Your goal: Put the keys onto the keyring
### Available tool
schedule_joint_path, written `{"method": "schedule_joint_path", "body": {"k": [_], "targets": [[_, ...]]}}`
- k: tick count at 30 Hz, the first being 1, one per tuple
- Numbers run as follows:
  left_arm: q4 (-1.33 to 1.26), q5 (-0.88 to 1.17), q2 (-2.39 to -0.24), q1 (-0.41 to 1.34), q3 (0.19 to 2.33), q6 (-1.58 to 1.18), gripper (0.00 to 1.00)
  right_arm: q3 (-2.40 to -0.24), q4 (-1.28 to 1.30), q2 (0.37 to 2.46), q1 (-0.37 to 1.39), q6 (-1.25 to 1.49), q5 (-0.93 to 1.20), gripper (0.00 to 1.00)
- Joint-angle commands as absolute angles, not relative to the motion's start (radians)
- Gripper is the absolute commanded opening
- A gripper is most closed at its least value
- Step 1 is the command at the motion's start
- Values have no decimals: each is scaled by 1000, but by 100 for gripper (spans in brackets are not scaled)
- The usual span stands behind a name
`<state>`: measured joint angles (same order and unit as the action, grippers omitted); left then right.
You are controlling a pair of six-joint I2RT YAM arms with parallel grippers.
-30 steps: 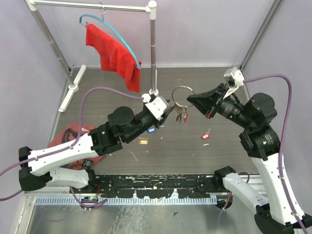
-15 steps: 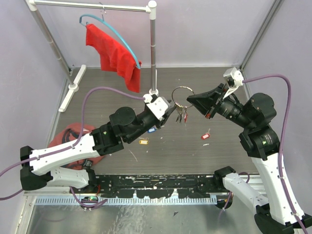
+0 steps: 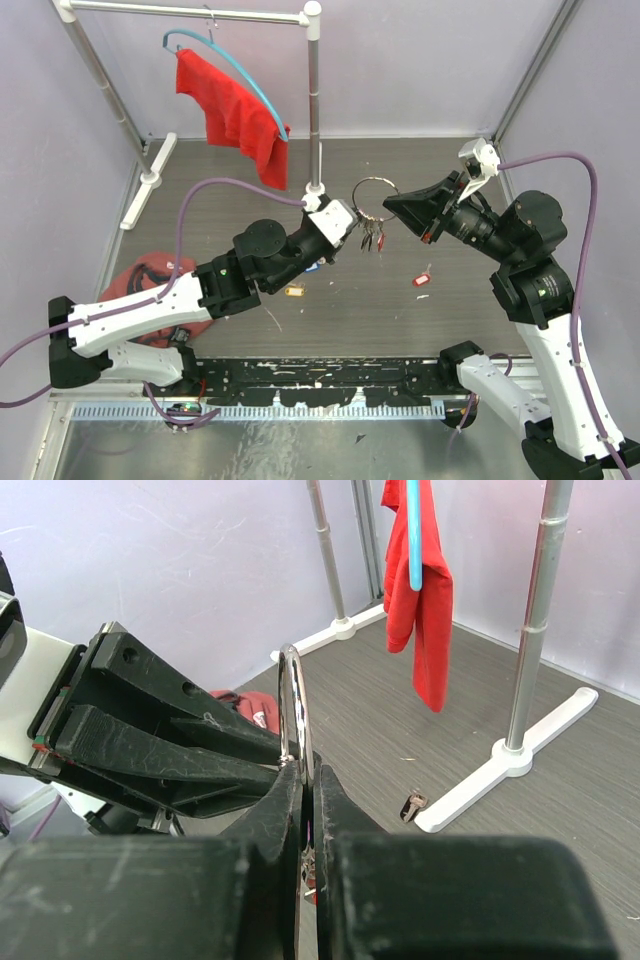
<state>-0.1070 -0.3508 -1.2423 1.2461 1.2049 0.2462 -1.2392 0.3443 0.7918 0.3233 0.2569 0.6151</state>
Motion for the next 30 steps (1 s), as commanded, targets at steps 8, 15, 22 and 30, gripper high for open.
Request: {"method": "schedule_joint_path", "body": {"k": [8,15,22,30], "targets": [[-148,-333,-1238,1250,1227,247,11,-1249,269,773,321,270,626,4],[-128,-272,-1216,1250,1222,245,0,-1249,269,772,321,269,624,4],[-40,-274,-1186,1250,1228,273,0,-1263,305,771,320,233,595,4],[123,-286,-1149,1251,1253,344,0,-1259,327,771,321,211,577,8]]}}
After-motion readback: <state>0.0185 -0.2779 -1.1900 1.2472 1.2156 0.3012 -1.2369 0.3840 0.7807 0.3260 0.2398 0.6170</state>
